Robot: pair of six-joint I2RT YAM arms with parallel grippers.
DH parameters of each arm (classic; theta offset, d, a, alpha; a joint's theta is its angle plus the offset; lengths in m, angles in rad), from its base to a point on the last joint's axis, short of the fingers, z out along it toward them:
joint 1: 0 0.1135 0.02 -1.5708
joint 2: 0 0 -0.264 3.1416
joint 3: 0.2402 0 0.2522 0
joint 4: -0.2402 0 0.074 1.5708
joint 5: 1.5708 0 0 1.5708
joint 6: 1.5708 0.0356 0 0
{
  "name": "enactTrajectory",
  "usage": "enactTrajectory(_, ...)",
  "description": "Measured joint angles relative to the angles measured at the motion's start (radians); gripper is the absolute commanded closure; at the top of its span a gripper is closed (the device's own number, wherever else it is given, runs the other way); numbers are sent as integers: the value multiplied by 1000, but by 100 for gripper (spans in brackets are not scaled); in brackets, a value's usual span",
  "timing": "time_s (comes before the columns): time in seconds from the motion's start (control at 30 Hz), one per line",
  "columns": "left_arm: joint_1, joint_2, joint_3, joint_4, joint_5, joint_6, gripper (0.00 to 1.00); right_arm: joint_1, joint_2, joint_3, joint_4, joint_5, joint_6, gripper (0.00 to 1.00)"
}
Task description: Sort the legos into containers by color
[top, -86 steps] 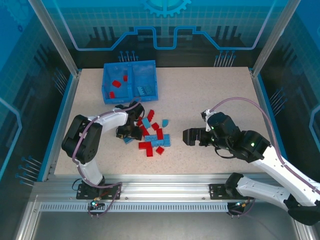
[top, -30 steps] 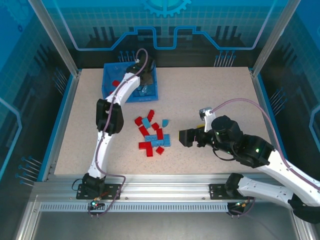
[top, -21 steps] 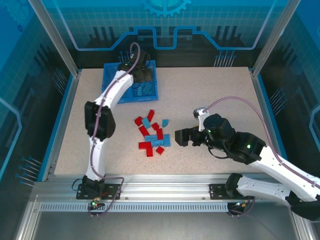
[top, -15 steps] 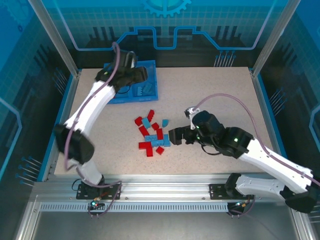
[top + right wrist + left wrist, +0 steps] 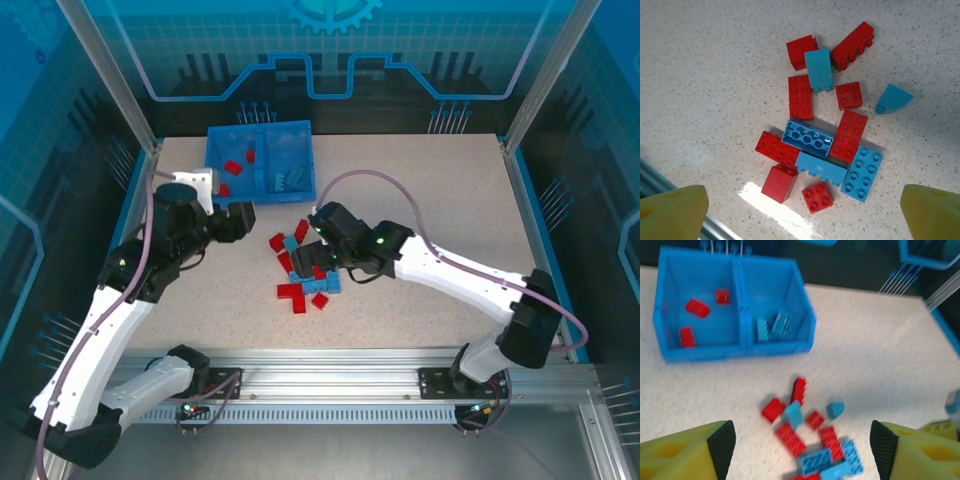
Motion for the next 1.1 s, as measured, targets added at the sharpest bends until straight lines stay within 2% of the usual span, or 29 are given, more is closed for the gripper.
enactTrajectory(0.07,0,-14,-57,-19,-6,-27,10,0,49,29,0,1,-14,1)
enactTrajectory(0.1,0,-15,-88,-27,-8,-46,2,0,77,46,4,0,-21,1)
enactTrajectory(0.2,0,21,-134,-27,-6,-103,1,-1,146,97,2,3,-34,1)
enactTrajectory(0.47,4,453,-98,11,66,-200,1,-2,189,137,0,3,-41,0)
enactTrajectory(0.5,6,506,-86,11,65,-204,2,-2,188,137,-2,3,-40,0)
enactTrajectory(0.6,23,654,-42,23,62,-213,24,-2,175,130,-11,3,-39,0)
enactTrajectory(0.7,32,740,-27,39,45,-193,34,-2,122,77,-13,3,-26,0)
enactTrajectory(0.83,32,822,1,39,18,-134,33,-2,22,-24,-17,-2,6,0)
enactTrajectory(1.1,35,944,118,58,31,0,22,-2,-56,-75,-25,-9,39,0)
